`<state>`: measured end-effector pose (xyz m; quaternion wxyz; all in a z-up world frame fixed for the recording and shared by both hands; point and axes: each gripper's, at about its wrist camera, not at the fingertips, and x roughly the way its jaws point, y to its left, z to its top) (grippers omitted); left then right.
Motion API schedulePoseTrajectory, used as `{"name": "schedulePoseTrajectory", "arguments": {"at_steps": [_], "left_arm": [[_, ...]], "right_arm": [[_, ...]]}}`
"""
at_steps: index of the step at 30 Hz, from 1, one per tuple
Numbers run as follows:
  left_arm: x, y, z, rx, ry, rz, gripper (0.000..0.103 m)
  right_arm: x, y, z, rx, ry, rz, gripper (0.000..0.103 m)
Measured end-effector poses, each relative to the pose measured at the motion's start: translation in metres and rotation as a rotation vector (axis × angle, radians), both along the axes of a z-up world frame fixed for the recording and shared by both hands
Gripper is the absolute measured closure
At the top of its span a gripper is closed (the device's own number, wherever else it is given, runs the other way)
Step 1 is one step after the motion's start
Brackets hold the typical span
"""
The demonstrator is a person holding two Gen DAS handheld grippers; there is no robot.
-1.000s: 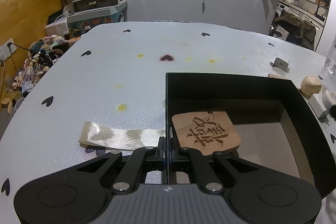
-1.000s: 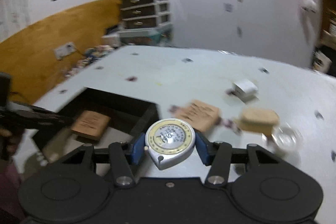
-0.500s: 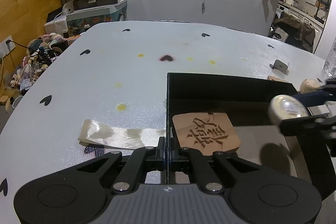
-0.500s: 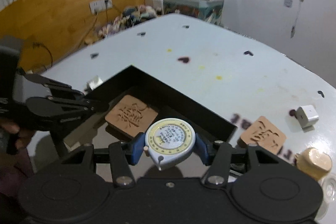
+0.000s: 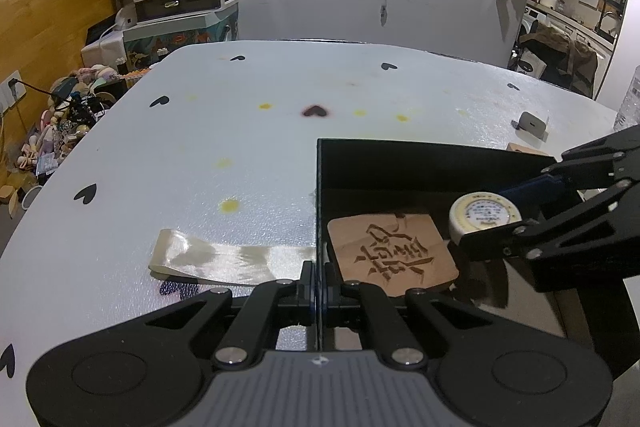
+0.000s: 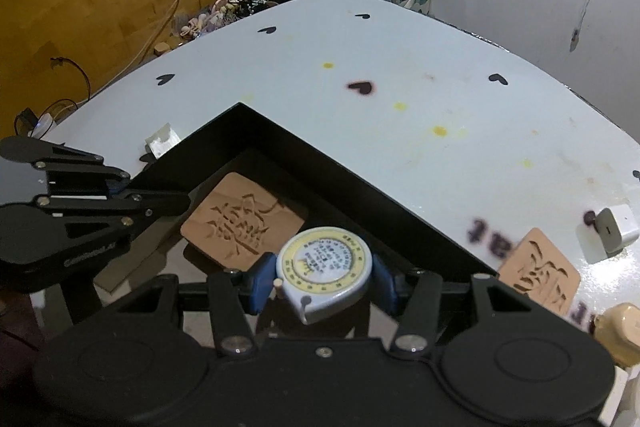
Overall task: Organize rigid objects
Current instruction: 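Carry the tape measure with the right gripper and release it inside the box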
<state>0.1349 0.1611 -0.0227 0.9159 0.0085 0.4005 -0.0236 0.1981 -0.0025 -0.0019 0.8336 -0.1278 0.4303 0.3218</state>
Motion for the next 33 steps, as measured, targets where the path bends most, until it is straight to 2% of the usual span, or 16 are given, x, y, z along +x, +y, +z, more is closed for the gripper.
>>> {"name": "schedulePoseTrajectory", "arguments": {"at_steps": [2, 4, 5, 18, 29, 33], "left_arm": [[0.0, 0.0, 0.0, 0.0, 0.0, 0.001, 0.1], [0.0, 0.0, 0.0, 0.001, 0.0, 0.0, 0.1], [0.0, 0.0, 0.0, 0.0, 0.0, 0.0, 0.1], [0.001, 0.001, 0.0, 0.001, 0.003, 0.001, 0.101], [0.001, 0.001, 0.001, 0.003, 0.001, 0.002, 0.101], [0.001, 0.001, 0.001, 0.009, -0.001, 0.006, 0.101]], "right_arm": [[0.001, 0.002, -0.002, -0.003, 0.0, -0.004, 0.049], [0.001, 0.001, -0.001, 0.003, -0.001, -0.004, 0.039], [0.0, 0.001, -0.001, 0.005, -0.004, -0.005, 0.038], [-0.008, -0.007, 0.007, 0.024, -0.01, -0.026, 0.036], [-0.028, -0.027, 0.028, 0.075, -0.049, -0.054, 0.016], [-0.039, -0.041, 0.036, 0.101, -0.071, -0.07, 0.005]]}}
